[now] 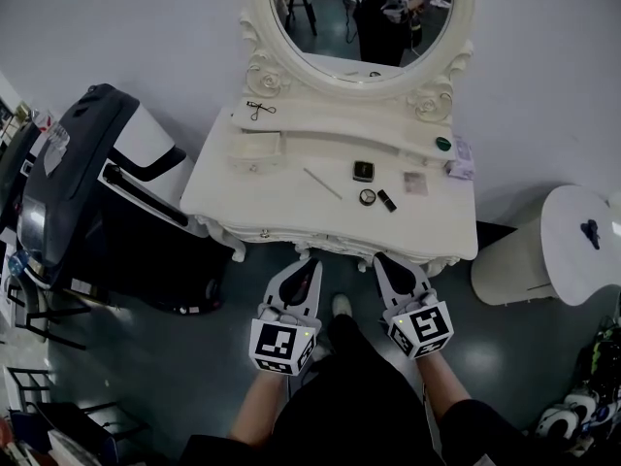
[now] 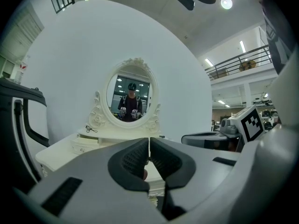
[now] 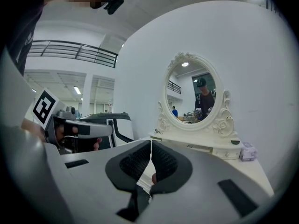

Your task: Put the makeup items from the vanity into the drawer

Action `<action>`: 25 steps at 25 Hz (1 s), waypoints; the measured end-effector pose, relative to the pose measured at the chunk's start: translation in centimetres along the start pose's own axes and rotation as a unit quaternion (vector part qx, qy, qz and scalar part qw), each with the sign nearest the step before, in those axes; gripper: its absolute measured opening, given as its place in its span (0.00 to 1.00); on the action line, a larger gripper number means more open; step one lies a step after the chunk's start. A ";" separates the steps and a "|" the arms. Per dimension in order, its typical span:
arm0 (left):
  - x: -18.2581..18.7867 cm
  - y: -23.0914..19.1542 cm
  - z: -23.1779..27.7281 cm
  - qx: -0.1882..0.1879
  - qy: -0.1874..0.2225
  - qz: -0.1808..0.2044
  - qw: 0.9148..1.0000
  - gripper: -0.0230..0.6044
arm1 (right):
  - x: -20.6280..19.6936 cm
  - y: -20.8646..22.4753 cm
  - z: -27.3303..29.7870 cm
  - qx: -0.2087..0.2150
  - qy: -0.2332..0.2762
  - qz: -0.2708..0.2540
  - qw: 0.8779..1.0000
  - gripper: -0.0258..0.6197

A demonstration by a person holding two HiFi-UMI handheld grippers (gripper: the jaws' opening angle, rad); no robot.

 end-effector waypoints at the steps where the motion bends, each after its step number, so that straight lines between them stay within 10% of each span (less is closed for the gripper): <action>1: -0.2 -0.2 0.5 -0.001 -0.003 -0.001 1.000 0.07 | -0.1 0.4 0.4 -0.001 -0.002 0.001 1.000 0.08; 25: -2.8 -6.1 18.6 0.003 -0.075 -0.031 0.997 0.07 | -5.0 14.4 13.5 0.002 -0.090 0.057 0.994 0.08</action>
Point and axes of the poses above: the fingertips, and each gripper's own axes: z forward along the fingers, y to its right, x out of its top, the point moved 1 cm from there along -z, backward along the fingers, and after that the axes turned 3 degrees about x, right-handed, at the moved point
